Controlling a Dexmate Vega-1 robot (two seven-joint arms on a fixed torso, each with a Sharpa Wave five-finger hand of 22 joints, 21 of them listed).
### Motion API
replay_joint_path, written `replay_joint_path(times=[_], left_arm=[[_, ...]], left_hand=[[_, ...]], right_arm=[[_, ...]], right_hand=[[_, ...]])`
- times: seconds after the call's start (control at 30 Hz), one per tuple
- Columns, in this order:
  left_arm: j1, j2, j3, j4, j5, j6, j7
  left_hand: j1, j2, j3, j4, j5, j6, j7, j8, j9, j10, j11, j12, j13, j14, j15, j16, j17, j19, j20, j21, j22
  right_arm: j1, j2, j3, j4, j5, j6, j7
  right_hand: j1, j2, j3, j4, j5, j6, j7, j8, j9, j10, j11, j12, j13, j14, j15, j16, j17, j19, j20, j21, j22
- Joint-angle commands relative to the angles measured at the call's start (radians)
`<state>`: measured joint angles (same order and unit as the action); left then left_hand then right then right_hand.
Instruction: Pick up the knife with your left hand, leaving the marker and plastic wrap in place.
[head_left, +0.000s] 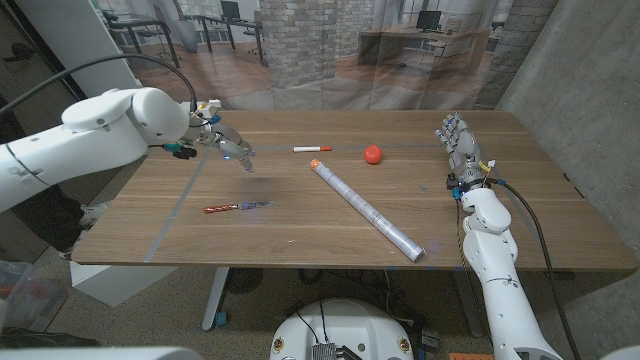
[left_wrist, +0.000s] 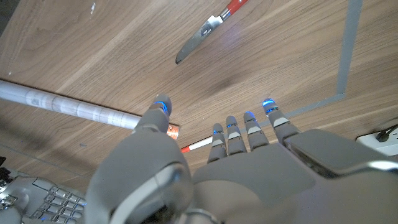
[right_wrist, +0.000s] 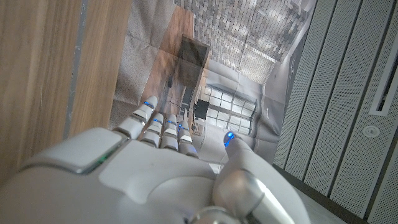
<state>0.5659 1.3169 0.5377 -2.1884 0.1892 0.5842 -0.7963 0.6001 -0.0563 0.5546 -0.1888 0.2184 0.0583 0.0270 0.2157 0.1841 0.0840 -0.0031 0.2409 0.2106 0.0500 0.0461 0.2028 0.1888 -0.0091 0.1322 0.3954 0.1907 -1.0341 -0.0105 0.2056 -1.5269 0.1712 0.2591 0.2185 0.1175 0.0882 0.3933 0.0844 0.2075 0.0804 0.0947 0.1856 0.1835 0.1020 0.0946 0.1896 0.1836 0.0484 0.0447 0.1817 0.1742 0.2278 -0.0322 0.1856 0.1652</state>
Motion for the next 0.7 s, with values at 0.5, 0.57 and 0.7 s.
replay_joint_path(times=[0.5,0.57,0.7], left_arm=[[-0.076,-0.039,0.098,-0.044,0.291,0.042,-0.230],[-0.080,-0.043,0.107,-0.046,0.321,0.043,-0.250],[-0.076,-0.050,0.113,-0.048,0.368,0.039,-0.277]], left_hand=[[0.254,0.055,0.052,0.006,-0.009,-0.053,-0.016,-0.010,0.012,-0.075,-0.063,-0.013,0.029,-0.065,0.019,-0.008,0.013,-0.010,0.011,-0.018,0.009],[0.271,0.063,0.054,0.007,-0.012,-0.063,-0.021,-0.012,0.012,-0.085,-0.066,-0.014,0.032,-0.072,0.021,-0.009,0.013,-0.013,0.011,-0.019,0.010],[0.300,0.076,0.056,0.008,-0.018,-0.086,-0.029,-0.017,0.014,-0.111,-0.070,-0.020,0.037,-0.088,0.017,-0.011,0.014,-0.021,0.004,-0.023,0.011]], right_arm=[[-0.002,0.013,0.004,0.005,0.004,0.032,-0.013],[-0.003,0.015,0.004,0.005,0.004,0.035,-0.016],[-0.004,0.017,0.003,0.005,0.004,0.040,-0.018]], right_hand=[[-0.010,0.003,-0.008,0.001,0.005,0.017,0.003,0.011,0.002,0.018,0.000,0.007,0.003,0.012,-0.003,0.009,0.005,0.013,-0.003,0.008,0.005],[-0.010,0.003,-0.009,0.002,0.005,0.018,0.003,0.011,0.002,0.018,0.000,0.007,0.003,0.014,-0.002,0.010,0.005,0.014,-0.002,0.009,0.005],[-0.011,0.003,-0.009,0.002,0.005,0.020,0.004,0.011,0.002,0.019,0.000,0.007,0.003,0.016,-0.003,0.011,0.005,0.015,-0.003,0.009,0.005]])
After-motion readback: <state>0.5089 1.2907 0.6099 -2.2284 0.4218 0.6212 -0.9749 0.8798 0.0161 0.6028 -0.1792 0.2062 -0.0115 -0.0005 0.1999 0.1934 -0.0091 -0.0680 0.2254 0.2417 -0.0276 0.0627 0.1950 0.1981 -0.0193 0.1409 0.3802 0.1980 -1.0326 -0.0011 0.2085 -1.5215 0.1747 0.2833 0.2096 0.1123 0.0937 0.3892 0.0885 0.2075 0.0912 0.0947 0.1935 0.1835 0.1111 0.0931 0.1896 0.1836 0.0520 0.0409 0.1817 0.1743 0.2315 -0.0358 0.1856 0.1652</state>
